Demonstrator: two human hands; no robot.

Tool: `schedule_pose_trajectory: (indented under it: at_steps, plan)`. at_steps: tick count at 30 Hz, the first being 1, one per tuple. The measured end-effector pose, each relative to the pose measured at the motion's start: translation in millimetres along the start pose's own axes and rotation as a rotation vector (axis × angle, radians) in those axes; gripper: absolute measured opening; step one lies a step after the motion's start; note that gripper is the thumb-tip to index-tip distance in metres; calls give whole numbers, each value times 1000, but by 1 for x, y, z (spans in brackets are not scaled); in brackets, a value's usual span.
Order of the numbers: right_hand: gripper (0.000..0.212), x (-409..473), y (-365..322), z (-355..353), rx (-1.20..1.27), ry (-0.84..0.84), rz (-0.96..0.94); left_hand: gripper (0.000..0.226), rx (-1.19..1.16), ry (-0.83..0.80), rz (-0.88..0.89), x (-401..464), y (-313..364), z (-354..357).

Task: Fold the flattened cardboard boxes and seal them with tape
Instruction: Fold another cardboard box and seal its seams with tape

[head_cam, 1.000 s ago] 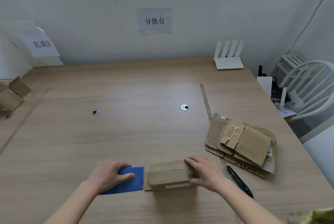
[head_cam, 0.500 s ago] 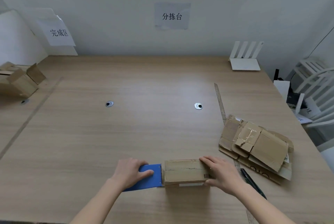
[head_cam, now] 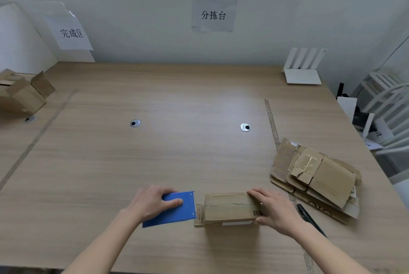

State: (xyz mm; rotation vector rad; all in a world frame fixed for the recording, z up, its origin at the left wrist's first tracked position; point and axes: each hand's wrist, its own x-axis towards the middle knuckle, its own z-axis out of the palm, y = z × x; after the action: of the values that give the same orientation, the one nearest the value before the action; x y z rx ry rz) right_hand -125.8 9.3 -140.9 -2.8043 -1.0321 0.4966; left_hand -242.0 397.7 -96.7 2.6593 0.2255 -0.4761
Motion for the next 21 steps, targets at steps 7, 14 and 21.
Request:
schedule_pose_trajectory:
  at_steps: [7,14,21]
  plan:
    - [93,-3,-1,0,-4,8,6,45,163,-18,53,13,5,12]
    - [93,-2,-4,-1,12,10,11,58,345,16,82,29,20,33]
    - [94,-5,1,0,23,-1,4,47,521,120,101,14,-23,73]
